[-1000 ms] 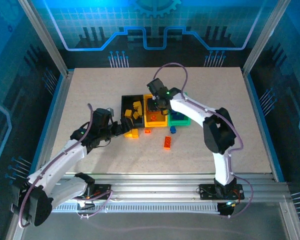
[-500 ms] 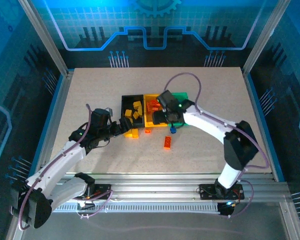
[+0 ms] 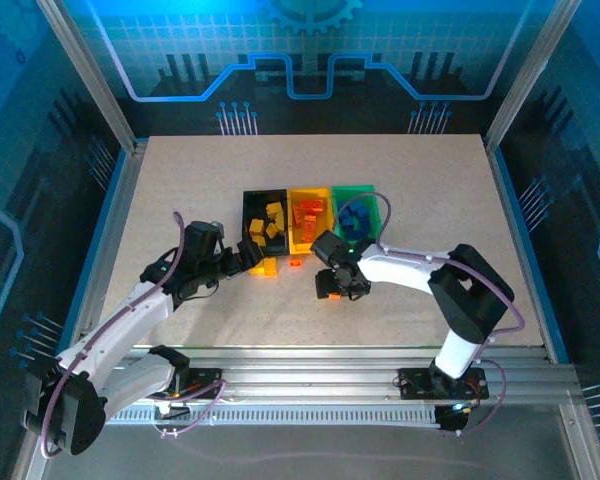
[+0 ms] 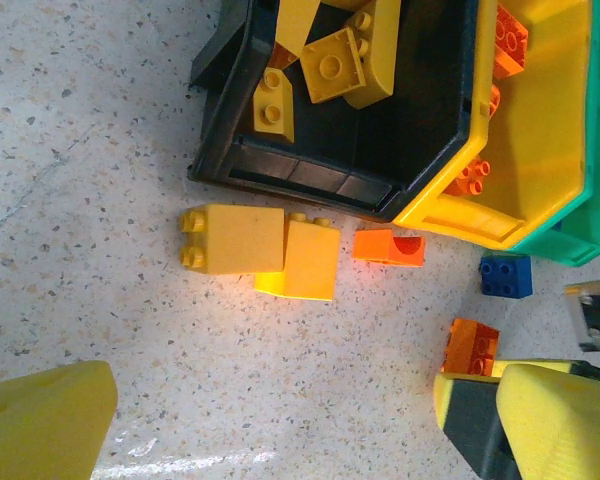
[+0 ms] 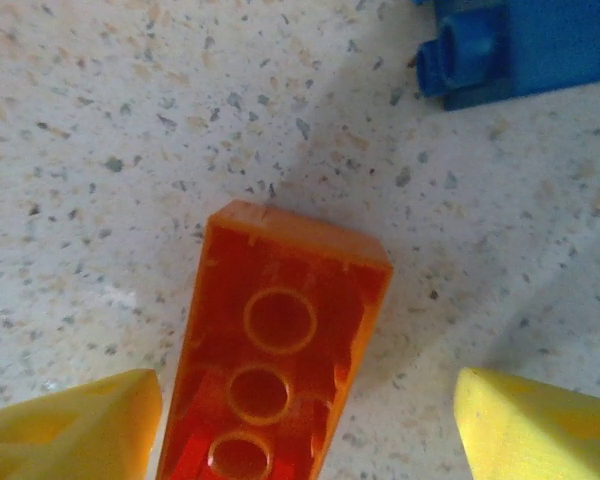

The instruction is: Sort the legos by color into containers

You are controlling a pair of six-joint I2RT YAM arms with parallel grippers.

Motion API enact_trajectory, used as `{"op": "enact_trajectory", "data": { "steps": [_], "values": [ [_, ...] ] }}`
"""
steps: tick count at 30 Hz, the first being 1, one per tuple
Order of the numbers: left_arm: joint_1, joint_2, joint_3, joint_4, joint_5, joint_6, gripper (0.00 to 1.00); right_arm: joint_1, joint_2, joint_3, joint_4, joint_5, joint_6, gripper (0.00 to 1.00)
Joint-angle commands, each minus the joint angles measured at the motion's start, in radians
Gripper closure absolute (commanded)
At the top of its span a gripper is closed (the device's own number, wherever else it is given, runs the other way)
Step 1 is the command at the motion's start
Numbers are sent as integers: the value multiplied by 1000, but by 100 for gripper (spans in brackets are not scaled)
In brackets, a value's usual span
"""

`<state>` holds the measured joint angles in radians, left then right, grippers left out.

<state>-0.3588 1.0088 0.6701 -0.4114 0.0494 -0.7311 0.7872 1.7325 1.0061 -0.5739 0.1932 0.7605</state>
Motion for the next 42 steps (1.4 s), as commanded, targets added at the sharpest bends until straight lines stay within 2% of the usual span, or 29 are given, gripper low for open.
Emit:
{"op": "enact_trajectory", "data": {
  "steps": [1, 4, 7, 11, 14, 18, 26, 29, 31, 33, 35, 38, 42],
  "values": [
    [9, 0, -15, 13, 13, 1, 1, 11, 42, 37, -7, 37, 2, 34],
    [8, 0, -15, 13, 15, 1, 1, 10, 34, 42, -8, 55, -26, 52],
    [8, 0, -15, 13, 19, 0, 1, 9, -7, 39, 15, 52, -72, 63],
    [8, 5, -13, 9, 21, 5, 1, 10, -74, 53, 23, 31, -143, 71],
    [8, 5, -12, 4, 20, 8, 1, 9, -112, 120, 21, 7, -218, 71],
    [9, 10, -18, 6, 23, 7, 1, -17, -55, 276, 10, -2, -274, 70],
    [9, 20, -18, -10, 26, 1, 1, -114, 221, 602, -9, 9, -282, 66],
    [10, 16, -19, -14, 22, 0, 1, -128, 304, 712, -41, 12, -290, 62],
    [10, 15, -17, -14, 22, 1, 1, -137, 338, 765, -56, 12, -293, 52],
    [9, 16, -17, -14, 23, 1, 1, -142, 330, 774, -50, 10, -291, 38],
    [9, 16, -19, -14, 21, 2, 1, -143, 287, 743, -29, 8, -292, 31],
    [10, 16, -15, -12, 22, 2, 1, -142, 191, 641, -2, 14, -285, 27],
    [11, 18, -12, -7, 21, 6, 1, -137, 15, 400, 49, 17, -258, 25]
  ]
}}
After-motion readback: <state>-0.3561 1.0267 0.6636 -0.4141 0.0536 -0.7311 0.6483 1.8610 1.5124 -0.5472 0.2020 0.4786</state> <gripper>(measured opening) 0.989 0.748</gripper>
